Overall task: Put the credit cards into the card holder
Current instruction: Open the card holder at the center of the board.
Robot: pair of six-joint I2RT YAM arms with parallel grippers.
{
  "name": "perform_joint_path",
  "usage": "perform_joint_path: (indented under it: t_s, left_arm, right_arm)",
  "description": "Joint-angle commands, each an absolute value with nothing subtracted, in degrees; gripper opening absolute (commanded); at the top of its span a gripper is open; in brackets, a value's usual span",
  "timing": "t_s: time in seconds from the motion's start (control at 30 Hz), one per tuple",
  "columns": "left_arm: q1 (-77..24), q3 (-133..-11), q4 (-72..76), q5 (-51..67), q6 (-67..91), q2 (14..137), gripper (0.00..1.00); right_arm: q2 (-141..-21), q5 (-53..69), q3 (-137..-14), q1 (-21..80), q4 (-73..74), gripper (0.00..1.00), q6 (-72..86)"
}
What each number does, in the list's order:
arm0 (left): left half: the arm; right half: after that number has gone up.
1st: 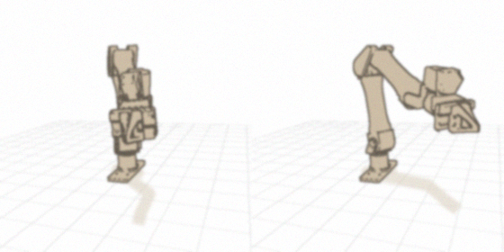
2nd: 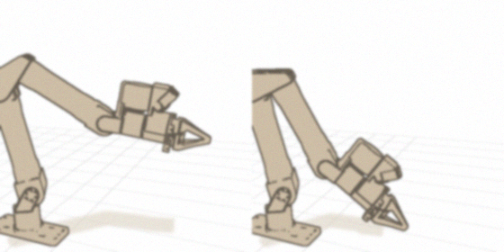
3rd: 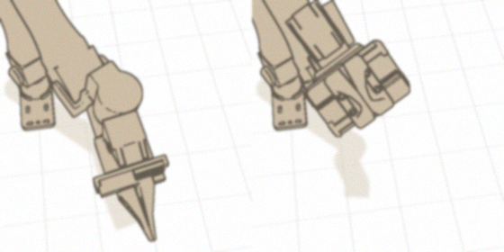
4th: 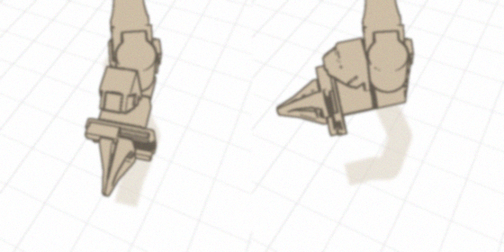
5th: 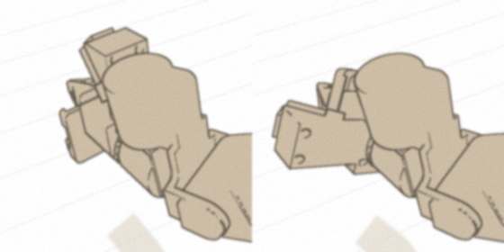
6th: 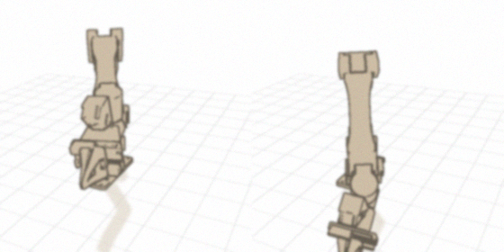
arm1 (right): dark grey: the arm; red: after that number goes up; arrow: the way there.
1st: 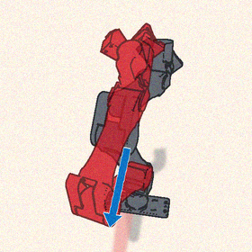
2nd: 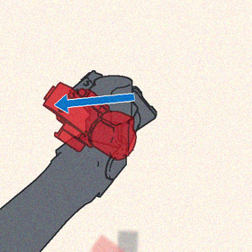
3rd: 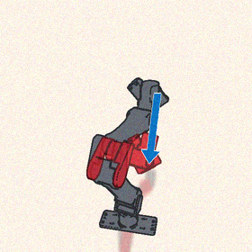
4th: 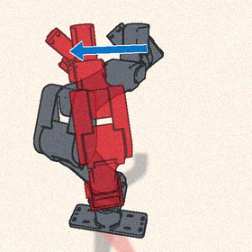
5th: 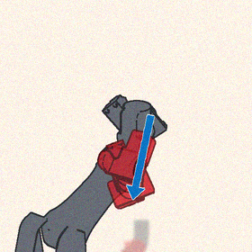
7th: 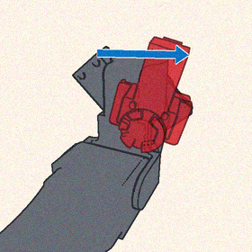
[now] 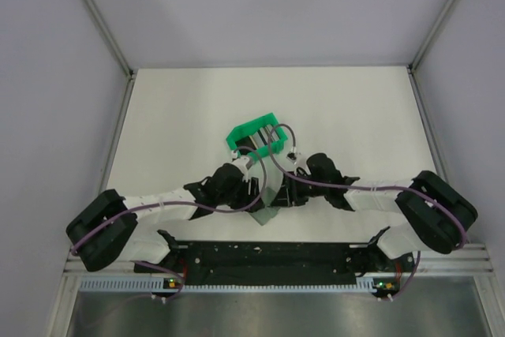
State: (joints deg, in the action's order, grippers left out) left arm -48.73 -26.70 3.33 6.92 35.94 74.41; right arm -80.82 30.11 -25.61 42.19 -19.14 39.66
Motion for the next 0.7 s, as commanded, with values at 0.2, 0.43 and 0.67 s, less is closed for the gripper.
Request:
perform_joint_path:
  t_s: [0.2,0.43,0.67]
  left_arm:
    - [-48.69,-21.80,2.29,8.26,38.85,75.50,0.56]
    - [-48.69,-22.85,3.34,7.91,37.97,77.43,0.40]
    - [-48.78,-25.40,2.90,7.03,35.60,79.27,0.18]
  right_arm:
    - [-86.74,32.08,-26.10,41.92,-23.38,0.38,37.71]
    - [-89.47,32.26,-27.16,43.68,-22.50,0.38,37.70]
    - [-88.25,32.17,-25.84,44.21,-22.15,0.34,38.85]
